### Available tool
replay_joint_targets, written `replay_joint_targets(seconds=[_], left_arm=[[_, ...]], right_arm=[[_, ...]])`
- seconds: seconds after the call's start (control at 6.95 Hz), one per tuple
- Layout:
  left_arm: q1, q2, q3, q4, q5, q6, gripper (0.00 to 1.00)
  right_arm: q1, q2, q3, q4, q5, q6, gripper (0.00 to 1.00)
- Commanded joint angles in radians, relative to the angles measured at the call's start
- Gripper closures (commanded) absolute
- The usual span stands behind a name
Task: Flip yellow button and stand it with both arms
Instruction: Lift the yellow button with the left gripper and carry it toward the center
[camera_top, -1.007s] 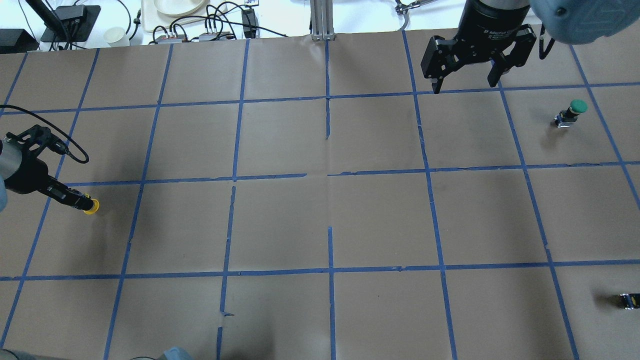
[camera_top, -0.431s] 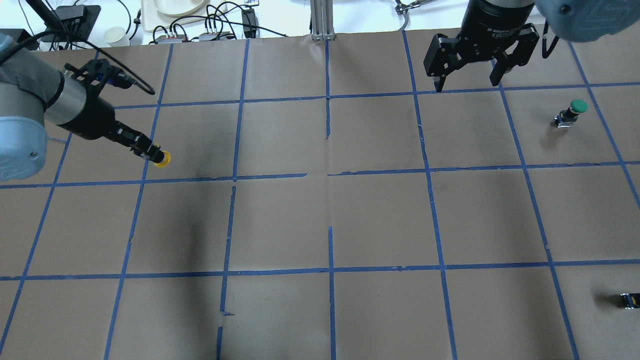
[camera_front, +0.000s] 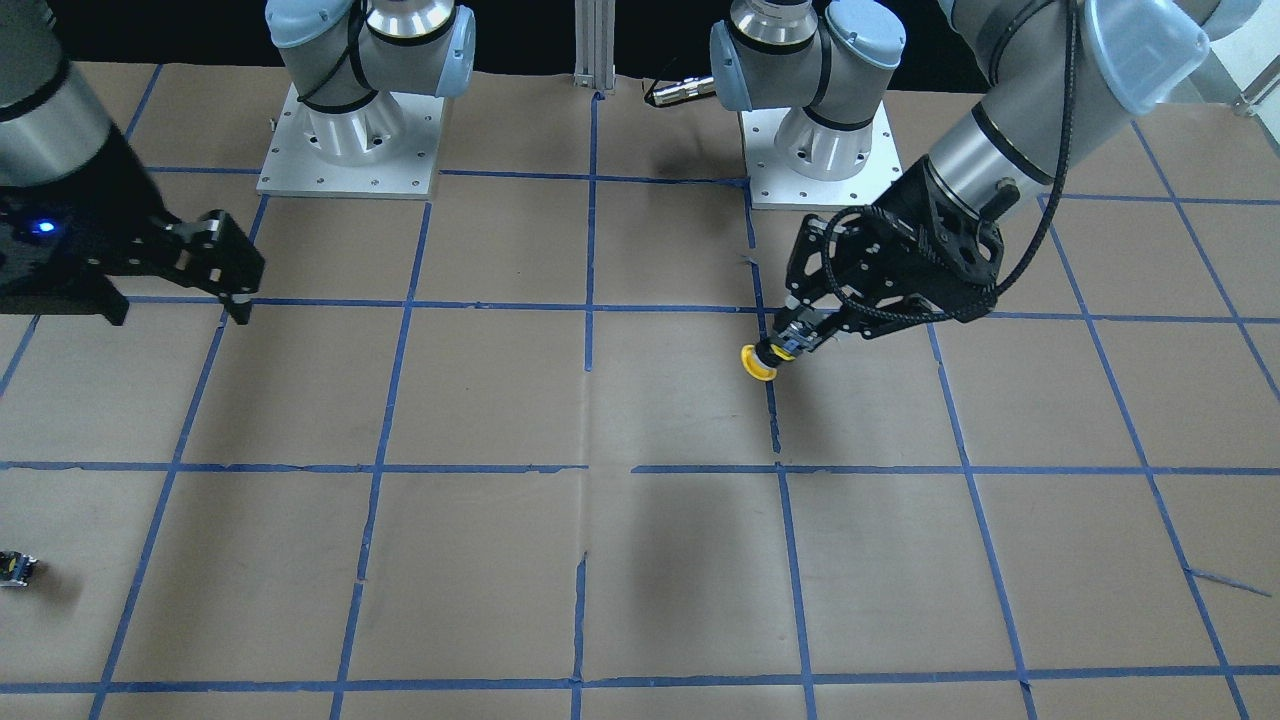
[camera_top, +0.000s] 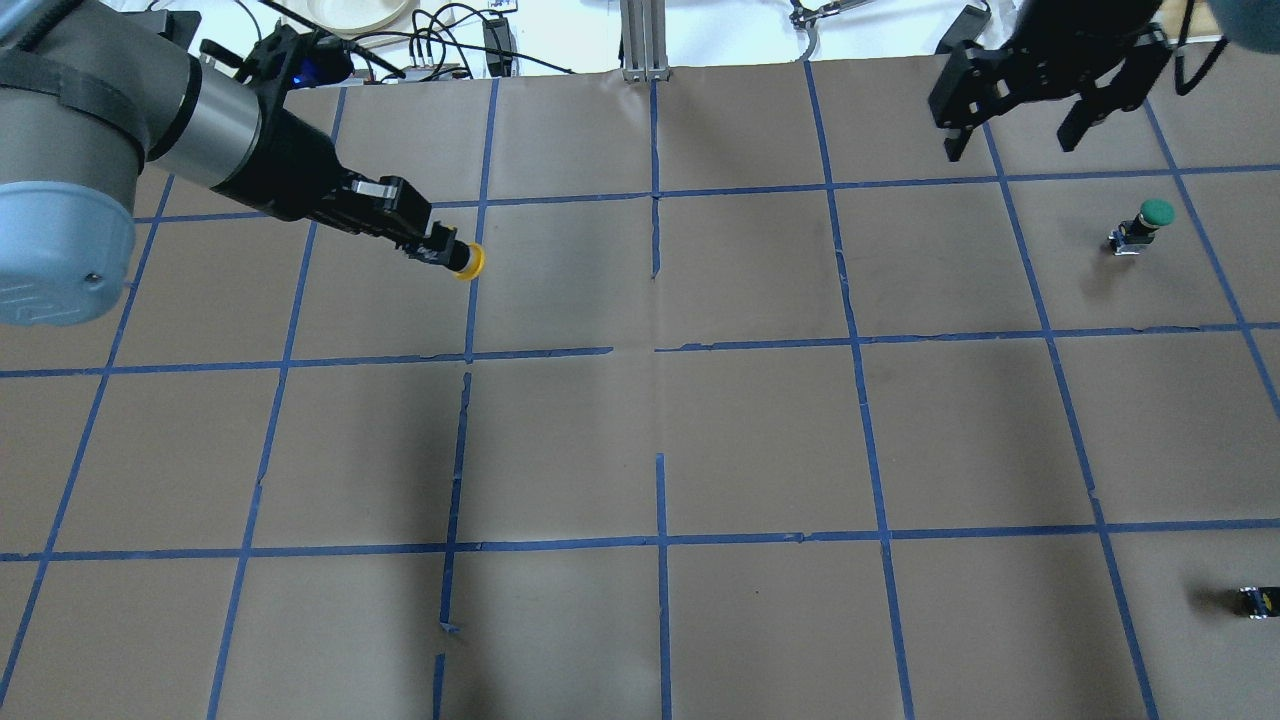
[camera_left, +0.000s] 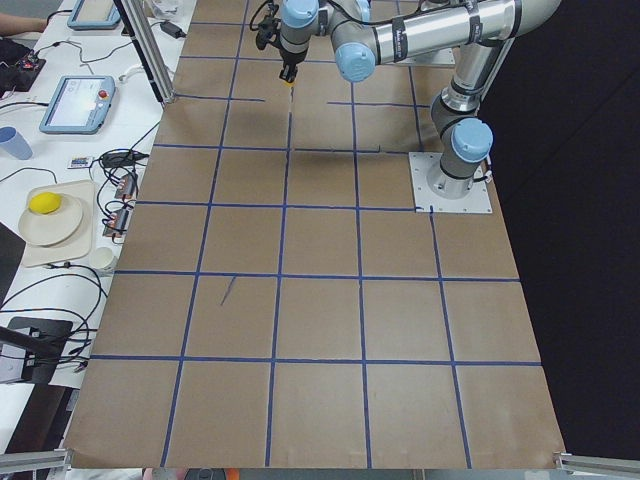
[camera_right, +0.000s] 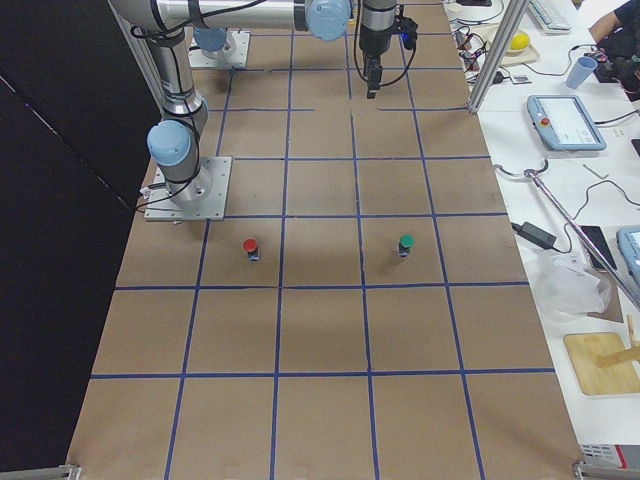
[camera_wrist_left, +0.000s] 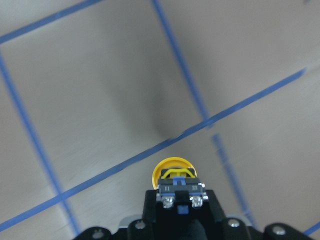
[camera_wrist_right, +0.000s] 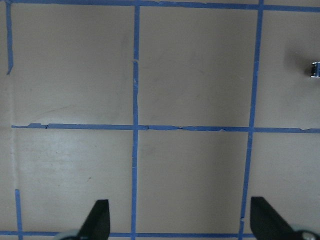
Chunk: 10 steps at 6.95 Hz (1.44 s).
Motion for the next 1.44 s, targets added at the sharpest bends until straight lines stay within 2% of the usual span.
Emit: replay_joint_targets(seconds=[0.0, 0.14, 0.29, 0.43, 0.58, 0.72, 1.01, 1.29], left_arm=[[-0.034, 0.036, -0.01, -0.006, -0.336, -0.221, 0.98], [-0.036, 0.02, -0.018, 0.008, -0.469, -0.317, 0.98], [-0.056, 0.016, -0.021, 0.017, -0.521, -0.384, 0.98], [-0.086, 0.012, -0.029, 0.018, -0.626, -0.431, 0.98], [-0.105, 0.003, -0.045, 0.042, -0.682, -0.433, 0.98], [-0.105, -0.01, -0.046, 0.042, -0.767, -0.437, 0.98], [-0.114, -0.037, -0.04, 0.045, -0.829, -0.441, 0.99], [-0.114, -0.034, -0.053, 0.045, -0.993, -0.441, 0.99]], right_arm=[[-0.16, -0.014, 0.006, 0.009, 0.002, -0.228, 0.03], [-0.206, -0.014, 0.009, 0.027, 0.046, -0.262, 0.06], [-0.279, -0.011, 0.014, 0.061, 0.125, -0.281, 0.02], [-0.361, -0.008, 0.014, 0.148, 0.248, -0.342, 0.01], [-0.427, -0.004, 0.014, 0.241, 0.363, -0.37, 0.01], [-0.441, 0.001, 0.017, 0.286, 0.505, -0.391, 0.01], [-0.434, 0.041, 0.054, 0.464, 0.821, -0.396, 0.01], [-0.371, 0.035, 0.058, 0.492, 0.835, -0.387, 0.01]])
